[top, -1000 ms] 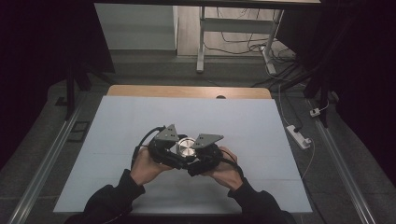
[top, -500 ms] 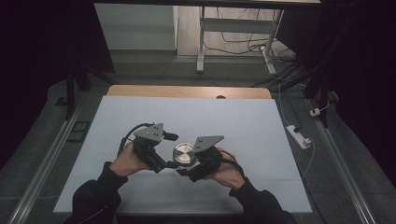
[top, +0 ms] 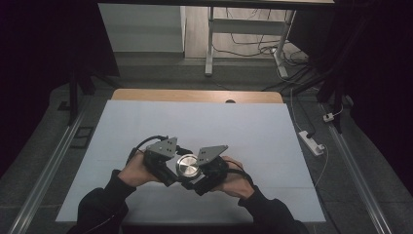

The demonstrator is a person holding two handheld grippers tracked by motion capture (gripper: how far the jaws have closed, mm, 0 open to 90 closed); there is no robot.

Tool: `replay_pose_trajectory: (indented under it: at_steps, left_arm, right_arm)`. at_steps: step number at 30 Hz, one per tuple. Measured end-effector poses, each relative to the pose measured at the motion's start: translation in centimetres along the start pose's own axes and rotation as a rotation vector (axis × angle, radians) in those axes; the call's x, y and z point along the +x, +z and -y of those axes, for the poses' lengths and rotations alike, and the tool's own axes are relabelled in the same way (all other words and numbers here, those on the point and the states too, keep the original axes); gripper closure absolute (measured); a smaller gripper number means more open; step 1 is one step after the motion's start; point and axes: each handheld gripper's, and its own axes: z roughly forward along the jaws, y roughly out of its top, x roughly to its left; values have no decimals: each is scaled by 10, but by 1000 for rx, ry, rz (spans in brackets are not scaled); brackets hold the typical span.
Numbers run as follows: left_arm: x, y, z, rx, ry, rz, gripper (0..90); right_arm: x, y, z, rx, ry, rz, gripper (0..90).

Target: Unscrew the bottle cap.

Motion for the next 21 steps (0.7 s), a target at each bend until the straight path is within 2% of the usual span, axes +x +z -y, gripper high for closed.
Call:
replay_pose_trajectory:
  at_steps: [1,2,3,6,7,9,11,13,14,15,16,17,19,20,21]
  left_arm:
    - [0,2,-1,-2,-28,-32,188]
    - [0,4,-3,-4,-59,-66,188]
    - [0,7,-4,-5,-91,-102,188]
    - [-2,16,-8,-9,-178,-201,187]
    - [-3,19,-9,-20,-211,-220,186]
    - [-1,22,-9,-41,-233,-226,184]
    - [3,18,-8,-80,-247,-185,137]
    - [7,10,-8,-95,-252,-153,69]
    - [8,4,-7,-110,-239,-143,57]
    - [9,-2,-7,-118,-229,-113,57]
    - [10,-7,-6,-119,-212,-82,23]
    - [11,-12,-5,-119,-183,-50,23]
    - [9,-18,-2,-93,-111,10,39]
    - [8,-19,-1,-73,-76,33,49]
    - [7,-19,0,-58,-49,54,49]
  right_arm:
    - [0,0,0,0,0,0,146]
    - [-4,-1,1,-1,47,53,146]
    - [-4,-1,1,-1,47,53,146]
    - [-9,-1,3,-9,109,125,146]
    - [-11,-1,4,-6,124,147,146]
    - [-12,0,5,-7,148,173,146]
    - [-14,-1,6,-14,149,172,146]
    - [-14,-3,6,-24,144,162,146]
    - [-14,-5,5,-29,139,151,146]
    - [-14,-6,5,-37,134,138,146]
    - [-13,-8,3,-46,124,97,146]
    - [-13,-8,3,-46,124,97,146]
    - [-10,-9,2,-44,95,51,146]
    - [-6,-9,1,-33,45,0,146]
    - [-6,-9,1,-33,45,0,146]
